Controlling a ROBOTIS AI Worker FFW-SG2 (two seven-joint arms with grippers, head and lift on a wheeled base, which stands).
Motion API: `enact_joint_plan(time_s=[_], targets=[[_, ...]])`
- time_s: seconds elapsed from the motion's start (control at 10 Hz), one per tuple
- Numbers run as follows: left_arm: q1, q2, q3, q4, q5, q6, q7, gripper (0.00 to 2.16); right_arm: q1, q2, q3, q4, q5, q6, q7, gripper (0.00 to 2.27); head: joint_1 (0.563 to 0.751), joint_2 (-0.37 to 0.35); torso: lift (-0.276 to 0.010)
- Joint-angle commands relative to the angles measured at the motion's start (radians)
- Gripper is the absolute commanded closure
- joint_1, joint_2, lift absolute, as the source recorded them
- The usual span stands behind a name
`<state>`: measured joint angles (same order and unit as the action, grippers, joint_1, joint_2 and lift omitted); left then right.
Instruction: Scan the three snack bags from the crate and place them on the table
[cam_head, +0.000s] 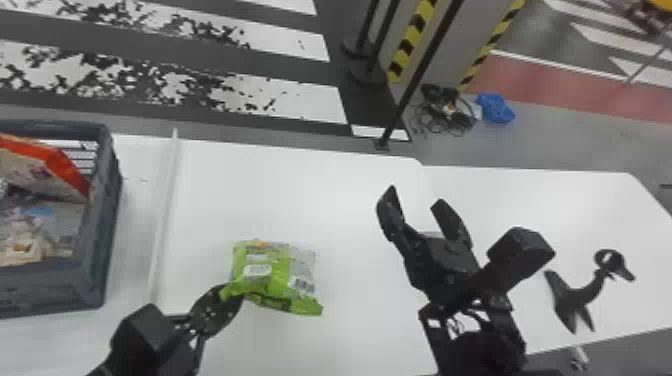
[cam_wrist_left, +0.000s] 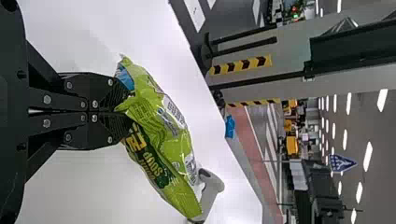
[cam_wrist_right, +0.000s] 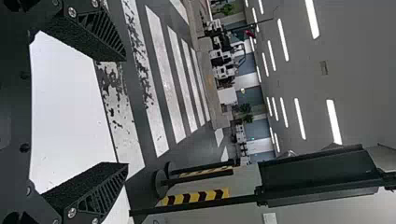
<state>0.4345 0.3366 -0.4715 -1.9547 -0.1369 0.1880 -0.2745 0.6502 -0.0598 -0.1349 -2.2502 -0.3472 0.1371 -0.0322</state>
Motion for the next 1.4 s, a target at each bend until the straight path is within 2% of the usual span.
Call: enact_joint_plan(time_s=[0.0,0.1,0.3,0.5,0.6,0.7,0.8,0.9,1.1,1.3], targets=[[-0.060,-0.013,-0.067,0.115,0.002,-0.063,0.011,2.13,-0.006,0.000,-0.002,-0.003,0.000,0.013,0.000,0.13,0.695,-0.350,-0.036],[-0.080,-0.030,-0.079,0.178,0.014,-0.106,-0.005,2.13,-0.018,0.000,-0.005,-0.003,0.000,0.022,0.000,0.13,0.695,-0.350,-0.036],[-0.134,-0.073,-0.092,0.304,0.074,-0.091,-0.058,2.11,-0.030,0.000,-0.005,0.000,0.002,0.034,0.000,0.13,0.695,-0.350,-0.036],[-0.157,-0.088,-0.090,0.323,0.092,-0.048,-0.083,1.75,-0.037,0.000,-0.006,0.004,0.000,0.040,0.000,0.13,0.695,-0.350,-0.036],[-0.177,-0.099,-0.085,0.326,0.102,-0.002,-0.117,0.77,-0.037,0.000,-0.008,0.006,0.000,0.040,0.000,0.13,0.695,-0.350,-0.036],[-0.192,-0.105,-0.087,0.324,0.100,0.069,-0.120,0.00,-0.038,-0.002,-0.011,0.009,-0.001,0.043,0.000,0.13,0.695,-0.350,-0.036],[-0.203,-0.105,-0.081,0.323,0.100,0.121,-0.131,0.00,-0.038,-0.002,-0.018,0.009,-0.010,0.046,0.000,0.13,0.695,-0.350,-0.036],[-0.195,-0.094,-0.056,0.309,0.100,0.121,-0.126,0.02,-0.041,-0.003,-0.025,0.014,-0.013,0.049,0.000,0.13,0.695,-0.350,-0.036],[-0.112,-0.071,0.054,0.214,0.123,0.069,-0.124,0.02,-0.053,-0.003,-0.026,0.029,-0.010,0.049,0.002,0.13,0.695,-0.350,-0.036],[-0.030,-0.068,0.198,0.120,0.197,0.029,-0.129,0.06,-0.064,-0.005,-0.014,0.050,-0.004,0.052,0.009,0.13,0.695,-0.350,-0.036]])
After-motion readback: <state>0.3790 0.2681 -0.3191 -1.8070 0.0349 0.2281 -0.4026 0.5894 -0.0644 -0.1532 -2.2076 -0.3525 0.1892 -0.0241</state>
